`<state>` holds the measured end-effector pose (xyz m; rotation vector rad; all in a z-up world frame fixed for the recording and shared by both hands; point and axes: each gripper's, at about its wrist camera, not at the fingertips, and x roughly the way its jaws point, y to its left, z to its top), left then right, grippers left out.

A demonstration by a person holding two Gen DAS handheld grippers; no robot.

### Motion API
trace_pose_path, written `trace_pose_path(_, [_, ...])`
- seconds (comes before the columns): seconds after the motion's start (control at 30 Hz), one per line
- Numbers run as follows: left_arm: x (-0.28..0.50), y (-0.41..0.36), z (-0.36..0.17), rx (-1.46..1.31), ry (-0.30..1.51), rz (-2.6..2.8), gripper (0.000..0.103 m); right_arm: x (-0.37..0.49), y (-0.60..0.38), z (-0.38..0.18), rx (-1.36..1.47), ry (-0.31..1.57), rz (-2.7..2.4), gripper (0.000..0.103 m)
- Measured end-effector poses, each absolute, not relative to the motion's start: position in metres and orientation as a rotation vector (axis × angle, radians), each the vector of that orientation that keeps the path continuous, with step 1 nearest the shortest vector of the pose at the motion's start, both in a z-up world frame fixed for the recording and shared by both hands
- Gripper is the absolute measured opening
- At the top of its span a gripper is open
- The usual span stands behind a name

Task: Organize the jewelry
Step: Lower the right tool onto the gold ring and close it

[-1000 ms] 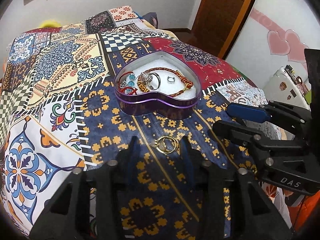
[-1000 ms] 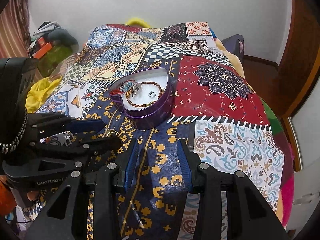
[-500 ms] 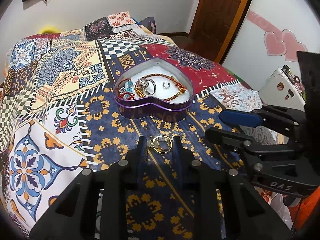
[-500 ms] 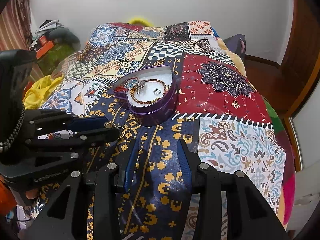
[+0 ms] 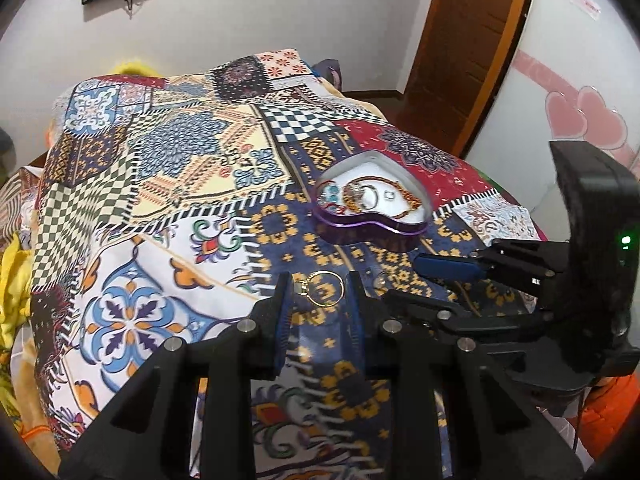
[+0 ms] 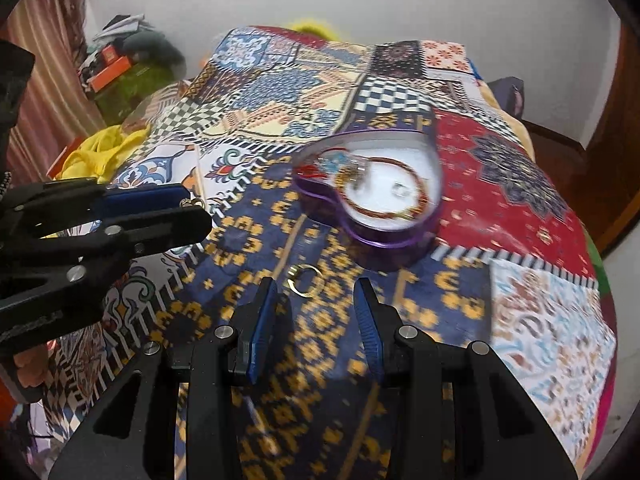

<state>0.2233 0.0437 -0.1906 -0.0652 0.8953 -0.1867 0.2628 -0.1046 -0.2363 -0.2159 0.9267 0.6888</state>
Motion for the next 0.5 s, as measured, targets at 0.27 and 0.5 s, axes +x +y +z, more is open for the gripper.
trace_pose_path(0.27, [0.219,0.055,-0.195,-0.088,0.891,-0.186,0.025,0.263,-0.090,-0.244,-0.282,0.913,0.686,0.034])
trace_pose_path(0.5, [0.218,0.052,-0.193,-0.095,0.886,-0.190,0.025,0.266,-0.092,-0.245,-0.272,0.920,0.688,0.014])
